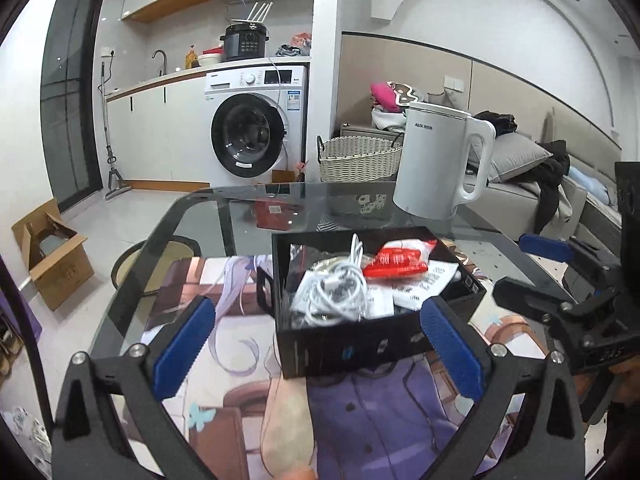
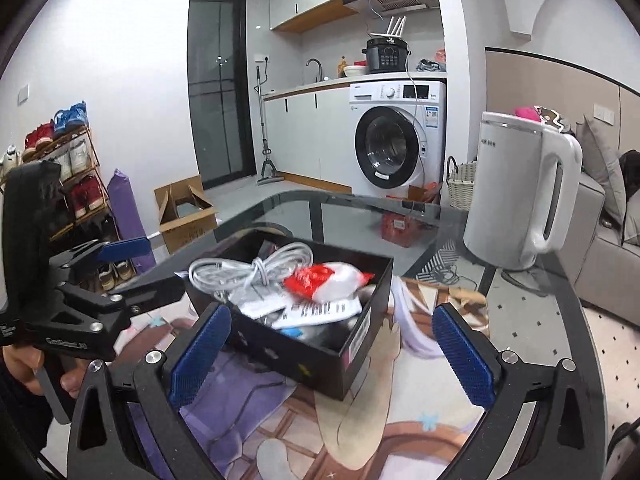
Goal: Organize soft objects
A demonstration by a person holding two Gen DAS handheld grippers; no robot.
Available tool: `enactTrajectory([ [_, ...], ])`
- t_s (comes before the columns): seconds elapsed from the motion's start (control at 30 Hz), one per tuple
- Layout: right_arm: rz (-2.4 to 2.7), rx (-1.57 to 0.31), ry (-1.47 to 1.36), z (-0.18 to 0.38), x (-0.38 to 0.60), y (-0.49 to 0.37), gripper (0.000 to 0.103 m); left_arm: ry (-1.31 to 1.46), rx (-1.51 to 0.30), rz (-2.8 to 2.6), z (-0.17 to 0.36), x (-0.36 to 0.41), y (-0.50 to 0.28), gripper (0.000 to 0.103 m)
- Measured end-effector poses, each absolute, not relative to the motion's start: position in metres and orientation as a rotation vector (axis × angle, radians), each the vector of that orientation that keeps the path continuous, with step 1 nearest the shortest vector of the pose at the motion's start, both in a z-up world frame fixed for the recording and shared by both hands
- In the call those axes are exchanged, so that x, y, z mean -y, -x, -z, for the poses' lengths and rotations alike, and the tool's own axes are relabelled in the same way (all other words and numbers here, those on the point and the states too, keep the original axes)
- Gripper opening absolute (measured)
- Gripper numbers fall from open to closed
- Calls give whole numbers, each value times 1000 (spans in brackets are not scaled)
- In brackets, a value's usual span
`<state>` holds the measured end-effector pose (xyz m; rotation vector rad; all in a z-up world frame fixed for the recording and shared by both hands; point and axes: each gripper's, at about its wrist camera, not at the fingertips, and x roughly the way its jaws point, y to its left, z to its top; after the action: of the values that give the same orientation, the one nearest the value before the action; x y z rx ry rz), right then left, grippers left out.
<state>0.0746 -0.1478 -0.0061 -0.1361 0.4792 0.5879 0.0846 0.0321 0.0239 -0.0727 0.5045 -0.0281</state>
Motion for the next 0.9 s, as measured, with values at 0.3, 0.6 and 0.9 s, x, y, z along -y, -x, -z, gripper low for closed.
enactTrajectory([
  [0.3, -583, -443, 145, 21, 146, -54, 102, 66, -502, 9, -7, -30, -74, 103],
  [0.6, -579, -425, 119, 27, 154, -51, 102, 76, -498, 11, 0, -29, -75, 103],
  [0.9, -567, -400, 120, 26, 157, -46, 102, 90, -480, 15, -1, -31, -72, 103],
])
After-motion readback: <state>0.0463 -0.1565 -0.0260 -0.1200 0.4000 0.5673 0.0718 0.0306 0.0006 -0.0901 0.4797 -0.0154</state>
